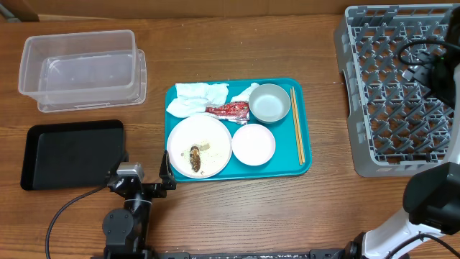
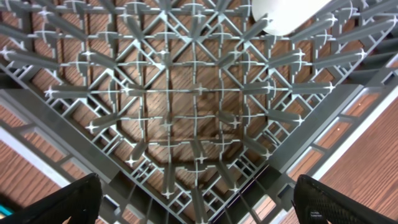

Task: Sort waste into correct bins and load items into the dishwasher

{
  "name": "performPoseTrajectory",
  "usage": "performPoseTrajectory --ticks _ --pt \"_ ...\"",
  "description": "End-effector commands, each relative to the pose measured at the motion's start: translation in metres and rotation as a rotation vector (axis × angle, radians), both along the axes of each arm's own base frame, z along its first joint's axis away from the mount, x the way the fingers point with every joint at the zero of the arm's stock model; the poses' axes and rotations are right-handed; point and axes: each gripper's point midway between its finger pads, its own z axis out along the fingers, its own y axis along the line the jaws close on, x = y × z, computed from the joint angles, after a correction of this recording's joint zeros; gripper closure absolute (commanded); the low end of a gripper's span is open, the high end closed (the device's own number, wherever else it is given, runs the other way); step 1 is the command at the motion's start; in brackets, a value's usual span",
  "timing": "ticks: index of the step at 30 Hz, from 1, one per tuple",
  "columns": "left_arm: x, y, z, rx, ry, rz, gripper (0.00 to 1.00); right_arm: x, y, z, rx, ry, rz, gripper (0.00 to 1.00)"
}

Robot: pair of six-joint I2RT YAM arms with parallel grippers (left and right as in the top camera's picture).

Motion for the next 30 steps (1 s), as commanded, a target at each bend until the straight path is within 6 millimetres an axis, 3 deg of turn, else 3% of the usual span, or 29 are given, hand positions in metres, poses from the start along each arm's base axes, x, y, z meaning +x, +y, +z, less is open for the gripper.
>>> performPoseTrajectory --ticks 1,26,28,30 --pt "0.0 0.003 0.0 0.012 -0.004 0.011 0.0 -0.003 -0.004 0.002 0.026 -0.02 -0.019 0.0" --pt "0.0 0.005 0.0 0.014 -0.005 0.024 0.0 -0.004 -0.005 0.002 0.026 -0.02 -0.02 0.0" --pt "0.0 0.014 0.007 0.015 -0.034 0.076 0.0 -0.004 -0.005 0.002 0.025 -0.02 -0.02 0.0" --pt "0.001 0.007 0.023 -0.043 -0.096 0.038 0.0 -0.004 -0.005 0.002 0.025 -0.02 -0.02 0.0"
